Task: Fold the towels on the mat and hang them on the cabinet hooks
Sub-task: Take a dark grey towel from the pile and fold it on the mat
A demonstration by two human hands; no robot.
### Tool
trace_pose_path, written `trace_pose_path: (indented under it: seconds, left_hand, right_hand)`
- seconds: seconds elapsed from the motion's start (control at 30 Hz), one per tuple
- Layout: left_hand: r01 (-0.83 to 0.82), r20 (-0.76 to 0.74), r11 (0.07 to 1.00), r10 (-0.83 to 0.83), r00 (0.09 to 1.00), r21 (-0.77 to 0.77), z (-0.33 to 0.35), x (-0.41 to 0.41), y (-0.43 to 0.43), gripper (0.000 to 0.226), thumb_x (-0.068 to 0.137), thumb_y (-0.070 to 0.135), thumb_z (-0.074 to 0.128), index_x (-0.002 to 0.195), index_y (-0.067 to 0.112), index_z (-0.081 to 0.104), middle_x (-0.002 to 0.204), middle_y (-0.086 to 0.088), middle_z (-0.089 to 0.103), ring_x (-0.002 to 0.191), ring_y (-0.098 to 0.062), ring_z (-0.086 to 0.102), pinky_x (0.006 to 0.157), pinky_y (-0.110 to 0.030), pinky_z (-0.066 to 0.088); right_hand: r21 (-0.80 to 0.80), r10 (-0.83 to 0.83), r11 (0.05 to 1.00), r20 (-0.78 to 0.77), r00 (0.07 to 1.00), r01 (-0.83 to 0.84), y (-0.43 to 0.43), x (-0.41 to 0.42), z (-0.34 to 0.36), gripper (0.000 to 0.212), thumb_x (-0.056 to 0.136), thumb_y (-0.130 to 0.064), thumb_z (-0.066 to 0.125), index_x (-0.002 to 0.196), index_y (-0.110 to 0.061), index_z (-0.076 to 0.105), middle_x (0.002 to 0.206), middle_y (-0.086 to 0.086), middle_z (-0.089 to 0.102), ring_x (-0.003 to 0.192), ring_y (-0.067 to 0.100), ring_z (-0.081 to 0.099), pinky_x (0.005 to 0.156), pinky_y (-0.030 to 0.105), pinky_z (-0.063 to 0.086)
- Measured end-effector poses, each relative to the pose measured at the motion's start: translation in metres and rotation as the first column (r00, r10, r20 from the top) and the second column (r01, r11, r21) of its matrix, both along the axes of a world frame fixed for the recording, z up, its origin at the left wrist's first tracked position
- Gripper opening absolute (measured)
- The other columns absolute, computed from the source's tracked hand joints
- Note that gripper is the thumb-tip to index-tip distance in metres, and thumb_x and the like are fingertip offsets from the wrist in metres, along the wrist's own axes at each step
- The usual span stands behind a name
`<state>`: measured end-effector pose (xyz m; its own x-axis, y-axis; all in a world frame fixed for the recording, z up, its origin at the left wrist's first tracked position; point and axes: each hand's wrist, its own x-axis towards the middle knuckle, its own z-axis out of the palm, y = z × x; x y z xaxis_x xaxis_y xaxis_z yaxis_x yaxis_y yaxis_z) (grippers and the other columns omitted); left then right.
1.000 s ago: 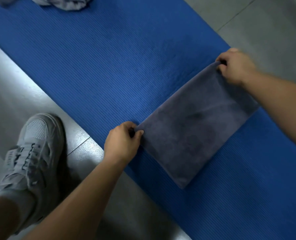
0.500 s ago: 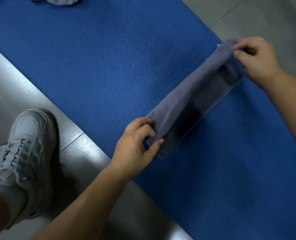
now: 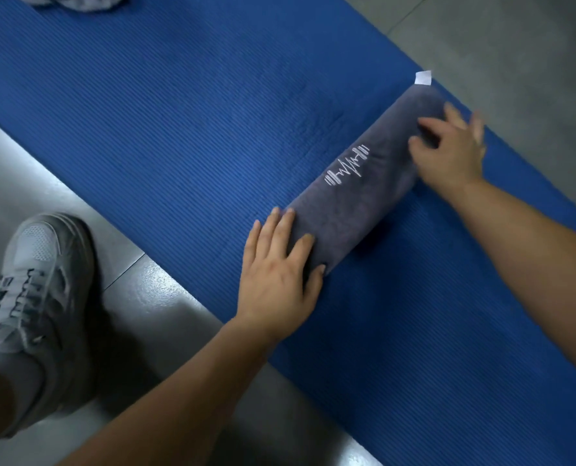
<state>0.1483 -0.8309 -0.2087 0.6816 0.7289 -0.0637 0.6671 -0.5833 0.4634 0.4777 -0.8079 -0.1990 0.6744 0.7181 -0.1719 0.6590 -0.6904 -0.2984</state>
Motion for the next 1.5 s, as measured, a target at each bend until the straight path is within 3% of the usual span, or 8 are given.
trace_pose_path:
  seconds: [0.2, 0.4, 0.73, 0.87, 0.97, 1.1, 1.3, 1.5]
  left_hand:
    - [-0.004, -0.270, 0.999, -0.008, 0.963, -0.043, -0.024, 0.015, 0.000, 0.078, 0.100, 0.068, 0.019, 0.162, 0.023, 0.009, 0.170, -0.010, -0.006, 0.155, -0.030, -0.015, 0.124, -0.055, -0.001]
    - [-0.128, -0.300, 0.992, 0.118, 0.946, -0.012, -0.029, 0.016, -0.019, 0.084, 0.098, 0.071, 0.023, 0.162, 0.020, 0.007, 0.169, -0.012, -0.007, 0.155, -0.030, -0.013, 0.125, -0.052, -0.004]
    - [-0.147, -0.333, 0.989, 0.134, 0.934, -0.016, -0.033, 0.018, -0.019, 0.089, 0.096, 0.072, 0.026, 0.162, 0.016, 0.005, 0.169, -0.014, -0.006, 0.156, -0.031, -0.011, 0.126, -0.052, -0.002]
    - [-0.190, -0.276, 0.978, 0.159, 0.948, -0.090, -0.017, 0.022, -0.009, 0.085, 0.094, 0.072, 0.025, 0.160, 0.018, 0.020, 0.169, -0.017, 0.002, 0.156, -0.032, -0.005, 0.125, -0.051, -0.002]
    - [-0.206, -0.081, 0.971, 0.197, 0.977, -0.125, -0.005, 0.037, 0.023, 0.062, 0.093, 0.060, 0.041, 0.136, 0.016, 0.050, 0.159, -0.018, 0.028, 0.146, -0.036, 0.027, 0.118, -0.049, 0.022]
    - [-0.187, 0.096, 0.932, 0.226, 0.969, -0.309, -0.006, 0.074, 0.081, 0.046, 0.092, 0.041, 0.061, 0.130, 0.016, 0.052, 0.140, -0.008, 0.046, 0.123, -0.030, 0.051, 0.100, -0.046, 0.047]
    - [-0.003, -0.141, 0.930, -0.053, 0.989, -0.368, 0.005, 0.138, 0.130, 0.026, 0.086, 0.042, 0.065, 0.104, 0.023, 0.065, 0.100, 0.001, 0.068, 0.098, -0.025, 0.063, 0.077, -0.034, 0.048]
    - [-0.200, -0.047, 0.442, 0.333, 0.942, -0.874, 0.055, 0.132, 0.118, 0.023, 0.080, 0.027, 0.083, 0.082, 0.016, 0.063, 0.074, -0.005, 0.065, 0.069, -0.019, 0.061, 0.069, -0.041, 0.055]
  right_hand:
    - [-0.094, 0.277, 0.956, -0.035, 0.960, -0.279, 0.020, -0.044, -0.022, 0.064, 0.095, -0.052, 0.042, 0.154, -0.030, 0.034, 0.168, 0.000, 0.007, 0.154, 0.031, -0.008, 0.124, 0.050, -0.003]
    - [-0.252, 0.206, 0.949, 0.038, 0.978, -0.190, 0.024, -0.002, -0.033, 0.074, 0.097, -0.062, 0.029, 0.159, -0.031, 0.005, 0.168, -0.005, -0.012, 0.153, 0.028, -0.014, 0.123, 0.053, -0.006]
    - [-0.351, 0.214, 0.912, -0.034, 0.976, -0.212, 0.033, 0.009, -0.025, 0.072, 0.097, -0.066, 0.023, 0.158, -0.037, -0.002, 0.166, -0.011, -0.019, 0.152, 0.025, -0.019, 0.122, 0.054, -0.009]
    - [-0.184, 0.139, 0.974, 0.008, 0.990, -0.135, 0.017, 0.000, 0.009, 0.062, 0.098, -0.049, 0.046, 0.153, -0.027, 0.032, 0.167, 0.003, 0.006, 0.153, 0.028, 0.004, 0.122, 0.051, 0.014]
    - [-0.010, 0.079, 0.997, 0.034, 0.996, -0.079, -0.015, -0.032, 0.024, 0.045, 0.094, -0.037, 0.058, 0.134, -0.018, 0.055, 0.140, 0.009, 0.041, 0.130, 0.030, 0.039, 0.108, 0.045, 0.038]
    - [-0.095, -0.165, 0.985, -0.342, 0.925, 0.141, -0.041, -0.064, 0.014, 0.041, 0.091, -0.040, 0.065, 0.127, -0.023, 0.055, 0.104, 0.001, 0.062, 0.101, 0.024, 0.060, 0.083, 0.030, 0.044]
    - [-0.106, -0.245, 0.969, -0.496, 0.833, 0.223, -0.056, -0.077, -0.010, 0.056, 0.089, -0.035, 0.068, 0.137, -0.032, 0.041, 0.100, -0.003, 0.058, 0.091, 0.020, 0.058, 0.071, 0.028, 0.042]
    - [-0.053, -0.322, 0.884, -0.790, 0.522, 0.465, -0.064, -0.100, 0.036, 0.050, 0.093, -0.016, 0.068, 0.138, -0.024, 0.048, 0.095, -0.001, 0.067, 0.084, 0.016, 0.060, 0.074, 0.034, 0.050]
